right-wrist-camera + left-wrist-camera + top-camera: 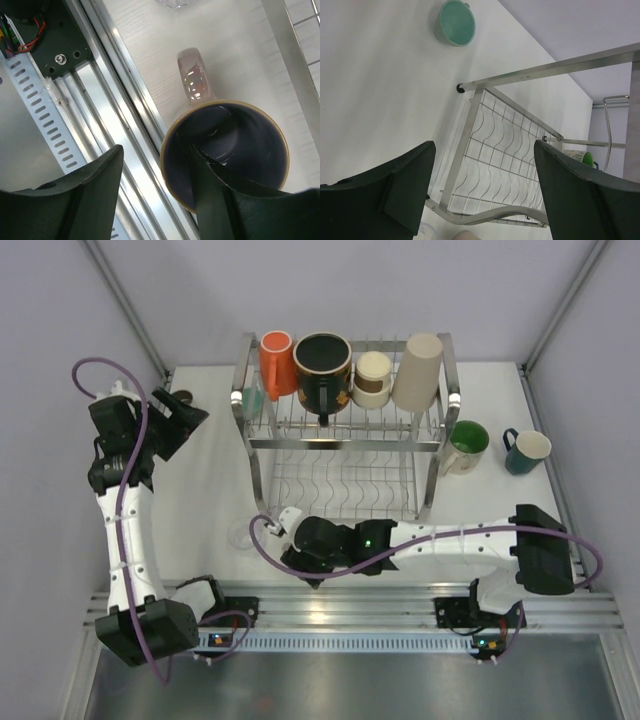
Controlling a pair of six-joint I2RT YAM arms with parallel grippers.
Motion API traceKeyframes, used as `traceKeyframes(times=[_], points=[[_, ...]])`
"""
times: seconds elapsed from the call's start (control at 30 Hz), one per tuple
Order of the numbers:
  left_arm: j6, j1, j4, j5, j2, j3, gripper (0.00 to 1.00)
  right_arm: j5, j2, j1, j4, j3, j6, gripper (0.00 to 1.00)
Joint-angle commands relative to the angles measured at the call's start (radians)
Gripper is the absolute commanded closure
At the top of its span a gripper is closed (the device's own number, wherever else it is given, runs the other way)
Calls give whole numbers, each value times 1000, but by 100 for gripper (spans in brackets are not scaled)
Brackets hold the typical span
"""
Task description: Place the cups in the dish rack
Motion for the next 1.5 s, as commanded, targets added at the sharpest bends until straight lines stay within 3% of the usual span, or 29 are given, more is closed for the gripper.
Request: traceKeyframes(times=[0.0, 0.33, 0.43, 0.47, 0.53, 0.7, 0.93, 1.23, 1.47], points=[[26, 6, 64, 34, -29, -4, 15, -3, 20, -7, 11, 19, 10, 45], [20, 6, 66, 46, -49, 1, 16, 48, 129, -10, 41, 30, -4, 56], [19, 6, 64, 45, -55, 4, 16, 46, 130, -15, 51, 28, 2, 68], [14, 4, 64, 46, -55, 5, 16, 45, 129, -18, 47, 27, 5, 83], [7, 6, 64, 60, -58, 12, 18, 52, 107, -24, 48, 19, 11, 99], [20, 6, 84, 112, -81, 13, 19, 60, 9, -28, 27, 15, 19, 100], [11, 4, 173, 245, -150, -25, 20, 48, -271, -27, 73, -17, 57, 100], [-96, 4, 382, 515, -230, -74, 20, -46, -500, -27, 281, -84, 134, 100], [-205, -3, 570, 620, -336, -194, 18, 2, -604, -28, 540, -172, 172, 100]])
